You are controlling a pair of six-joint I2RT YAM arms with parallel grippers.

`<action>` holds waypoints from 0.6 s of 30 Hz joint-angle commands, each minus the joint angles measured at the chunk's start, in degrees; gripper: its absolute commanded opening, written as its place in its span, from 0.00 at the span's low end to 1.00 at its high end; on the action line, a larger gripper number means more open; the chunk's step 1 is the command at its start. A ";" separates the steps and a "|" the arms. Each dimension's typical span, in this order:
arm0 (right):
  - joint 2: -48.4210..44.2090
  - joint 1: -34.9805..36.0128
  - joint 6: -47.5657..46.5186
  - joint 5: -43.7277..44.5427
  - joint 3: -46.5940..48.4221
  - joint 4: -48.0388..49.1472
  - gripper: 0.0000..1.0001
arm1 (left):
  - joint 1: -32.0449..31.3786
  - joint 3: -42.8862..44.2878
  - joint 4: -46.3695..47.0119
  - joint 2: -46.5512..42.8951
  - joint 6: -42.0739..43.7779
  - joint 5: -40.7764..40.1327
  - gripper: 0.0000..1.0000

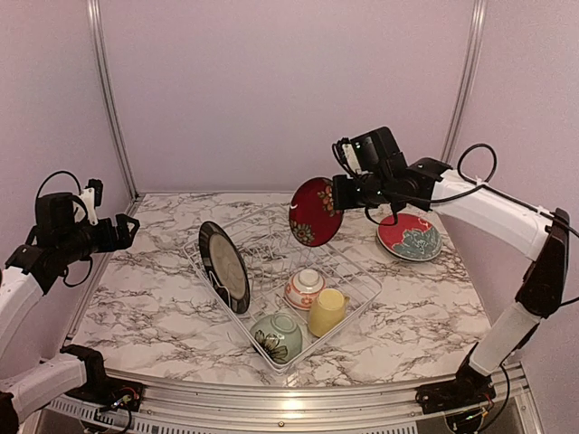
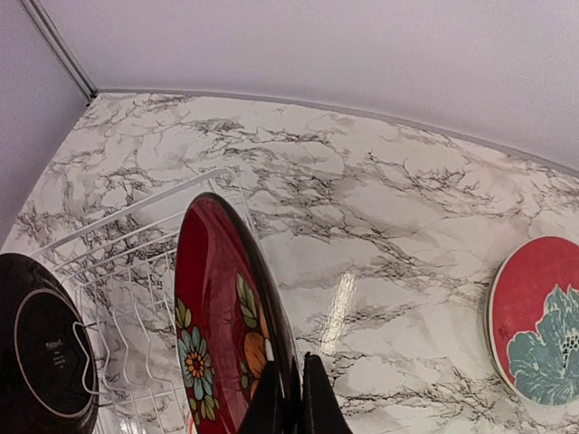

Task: Unload the mixed dishes from the dish rack
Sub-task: Place the plate with another plate.

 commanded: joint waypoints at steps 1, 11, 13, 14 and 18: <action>-7.34 -8.62 4.34 -14.01 -5.58 12.07 0.00 | -0.12 -0.37 0.22 0.12 -0.12 0.28 0.99; -23.03 -34.20 20.85 -29.18 -31.57 31.56 0.00 | -0.16 -0.32 0.14 0.11 -0.11 0.17 0.99; -24.13 -39.91 23.18 -32.09 -36.00 35.13 0.00 | -0.12 -0.41 0.13 0.11 -0.12 0.11 0.99; -24.08 -42.88 24.08 -33.59 -37.32 36.64 0.00 | -0.13 -0.41 0.11 0.11 -0.09 0.10 0.99; -21.42 -51.91 25.05 -36.98 -39.73 39.33 0.00 | -0.12 -0.30 0.15 0.11 -0.01 0.26 0.99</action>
